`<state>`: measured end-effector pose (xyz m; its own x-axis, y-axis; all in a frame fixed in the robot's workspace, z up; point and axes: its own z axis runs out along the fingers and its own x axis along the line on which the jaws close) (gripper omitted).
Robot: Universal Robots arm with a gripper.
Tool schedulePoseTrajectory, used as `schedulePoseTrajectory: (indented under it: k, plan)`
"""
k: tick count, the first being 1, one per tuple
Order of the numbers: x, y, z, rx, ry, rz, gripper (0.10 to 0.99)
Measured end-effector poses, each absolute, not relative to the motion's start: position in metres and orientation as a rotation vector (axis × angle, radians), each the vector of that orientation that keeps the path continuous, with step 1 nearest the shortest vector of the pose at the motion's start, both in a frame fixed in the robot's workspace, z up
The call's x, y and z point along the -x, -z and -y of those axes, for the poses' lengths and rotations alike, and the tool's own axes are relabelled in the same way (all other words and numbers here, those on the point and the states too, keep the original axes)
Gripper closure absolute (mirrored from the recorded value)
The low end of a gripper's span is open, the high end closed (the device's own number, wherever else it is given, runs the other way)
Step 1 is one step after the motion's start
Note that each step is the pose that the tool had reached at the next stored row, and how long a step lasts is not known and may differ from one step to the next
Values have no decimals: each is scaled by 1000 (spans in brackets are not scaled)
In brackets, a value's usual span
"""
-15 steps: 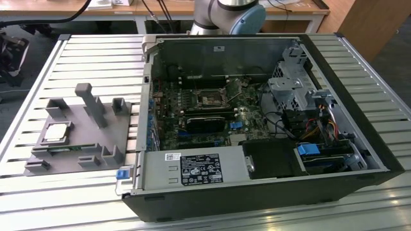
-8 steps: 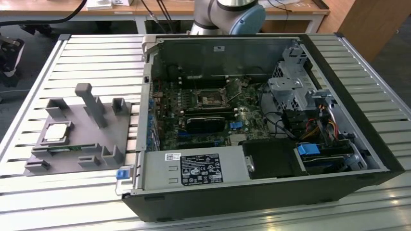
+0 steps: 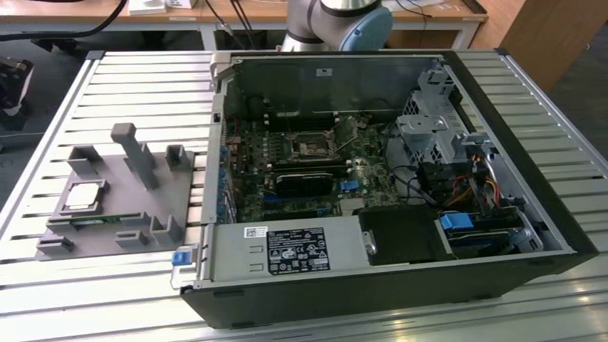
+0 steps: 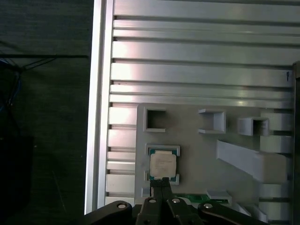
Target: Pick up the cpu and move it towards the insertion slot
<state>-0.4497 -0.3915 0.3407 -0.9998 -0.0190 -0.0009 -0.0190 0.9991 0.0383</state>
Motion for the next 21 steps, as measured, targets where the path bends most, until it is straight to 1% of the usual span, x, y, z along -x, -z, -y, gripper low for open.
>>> schedulePoseTrajectory:
  k: [3, 6, 7, 11, 12, 13, 14, 15, 16, 17, 21]
  plan:
    - [450, -337, 392, 30, -60, -3140, 973]
    - [450, -334, 392, 30, -60, -3140, 792]
    - [450, -333, 392, 30, -60, -3140, 792]
    - [450, -328, 392, 30, -59, -3140, 561]
    - [450, -327, 392, 30, -59, -3140, 561]
    - [450, -326, 392, 31, -59, -3140, 502]
    - [450, -325, 392, 31, -59, -3140, 502]
    - [450, -324, 392, 32, -59, -3140, 443]
    - [450, -323, 392, 32, -59, -3140, 443]
    - [450, -321, 392, 32, -59, -3140, 380]
    - [450, -319, 392, 32, -59, -3140, 380]
